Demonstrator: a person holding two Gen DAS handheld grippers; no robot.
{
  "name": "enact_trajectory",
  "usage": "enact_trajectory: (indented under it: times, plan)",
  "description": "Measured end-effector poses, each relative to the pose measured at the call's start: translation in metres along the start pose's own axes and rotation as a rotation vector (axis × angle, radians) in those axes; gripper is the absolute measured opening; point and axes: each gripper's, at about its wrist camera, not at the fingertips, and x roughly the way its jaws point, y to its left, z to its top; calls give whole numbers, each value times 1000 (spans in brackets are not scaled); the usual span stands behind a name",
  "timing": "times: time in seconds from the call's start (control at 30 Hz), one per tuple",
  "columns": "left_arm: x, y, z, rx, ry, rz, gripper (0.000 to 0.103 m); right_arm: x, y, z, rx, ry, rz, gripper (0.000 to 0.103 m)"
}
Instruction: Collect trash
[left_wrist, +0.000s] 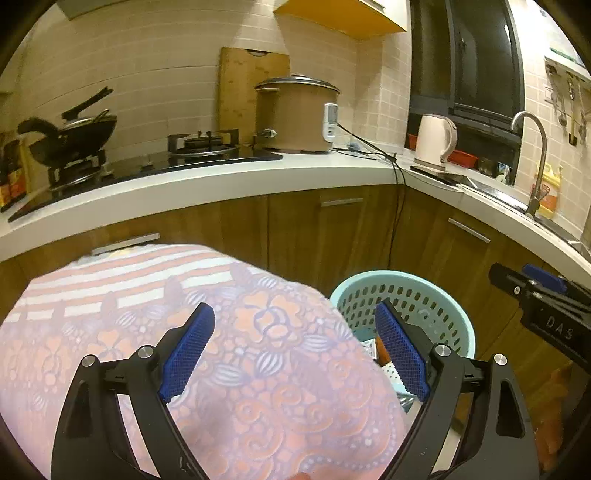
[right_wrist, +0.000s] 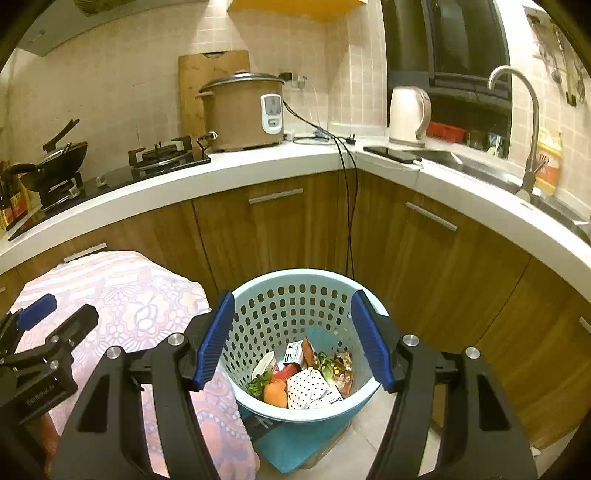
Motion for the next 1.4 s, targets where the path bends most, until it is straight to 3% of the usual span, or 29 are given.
enact_trajectory:
  times: [0.17,1.4]
  plan:
    - [-1,6,-10,12,-24,59,88,-6,14,-6,-24,-21,-20,62]
    - [-9,24,-7,-42,-43,66,89,0,25,-25,-29,5,-63,63]
